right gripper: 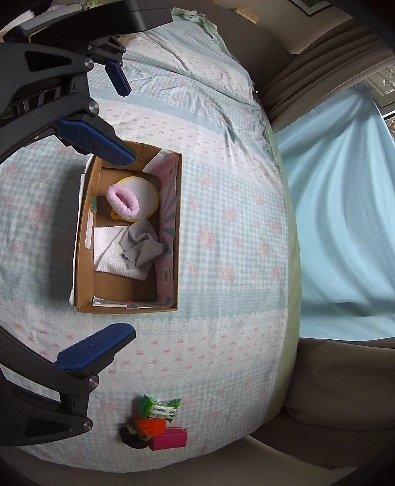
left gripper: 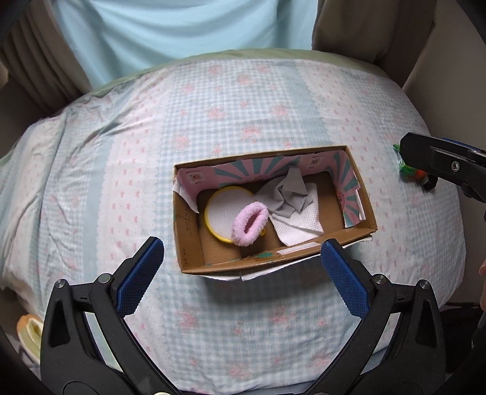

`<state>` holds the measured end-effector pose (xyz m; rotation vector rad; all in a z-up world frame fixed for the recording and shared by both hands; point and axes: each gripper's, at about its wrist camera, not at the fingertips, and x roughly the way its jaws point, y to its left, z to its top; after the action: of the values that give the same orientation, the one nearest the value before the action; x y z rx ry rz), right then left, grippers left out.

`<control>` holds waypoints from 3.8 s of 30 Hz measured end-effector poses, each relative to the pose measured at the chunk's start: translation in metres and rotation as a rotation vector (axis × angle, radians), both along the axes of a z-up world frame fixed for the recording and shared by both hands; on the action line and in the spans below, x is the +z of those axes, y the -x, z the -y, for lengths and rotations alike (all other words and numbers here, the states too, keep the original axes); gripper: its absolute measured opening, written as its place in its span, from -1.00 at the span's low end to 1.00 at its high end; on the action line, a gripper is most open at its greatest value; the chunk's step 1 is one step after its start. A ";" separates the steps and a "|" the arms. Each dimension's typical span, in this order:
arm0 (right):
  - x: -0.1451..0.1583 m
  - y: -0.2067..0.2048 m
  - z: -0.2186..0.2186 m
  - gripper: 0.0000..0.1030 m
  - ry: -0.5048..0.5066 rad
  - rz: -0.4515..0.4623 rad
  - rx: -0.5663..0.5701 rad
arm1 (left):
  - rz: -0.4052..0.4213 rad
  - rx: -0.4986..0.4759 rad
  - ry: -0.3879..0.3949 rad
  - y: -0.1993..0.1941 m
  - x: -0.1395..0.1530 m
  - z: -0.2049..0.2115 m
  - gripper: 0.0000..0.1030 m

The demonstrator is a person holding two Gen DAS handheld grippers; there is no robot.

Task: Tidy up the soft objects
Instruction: 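Move both tools back toward the green pack and orange pompom, then grasp the green wipes pack with the left tool while the right tool grasps the black cloth, then carry the wipes pack and black cloth with both tools over the box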

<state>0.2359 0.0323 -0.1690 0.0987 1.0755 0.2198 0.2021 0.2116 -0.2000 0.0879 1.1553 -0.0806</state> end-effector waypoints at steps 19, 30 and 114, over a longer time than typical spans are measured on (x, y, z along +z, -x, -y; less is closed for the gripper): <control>0.142 0.125 0.107 1.00 0.057 0.306 -0.192 | 0.344 0.054 0.093 0.089 0.157 0.055 0.99; 0.142 0.153 0.215 1.00 0.072 0.350 -0.335 | 0.343 -0.011 0.149 0.078 0.153 0.146 0.99; -0.208 -0.018 0.424 -0.68 0.051 0.031 0.006 | -0.365 -0.150 0.244 -0.221 -0.194 0.428 -0.27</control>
<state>0.2536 -0.3914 -0.3767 0.0461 1.0504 0.1984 0.4229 -0.2167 -0.3937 -0.0597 1.4932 -0.3816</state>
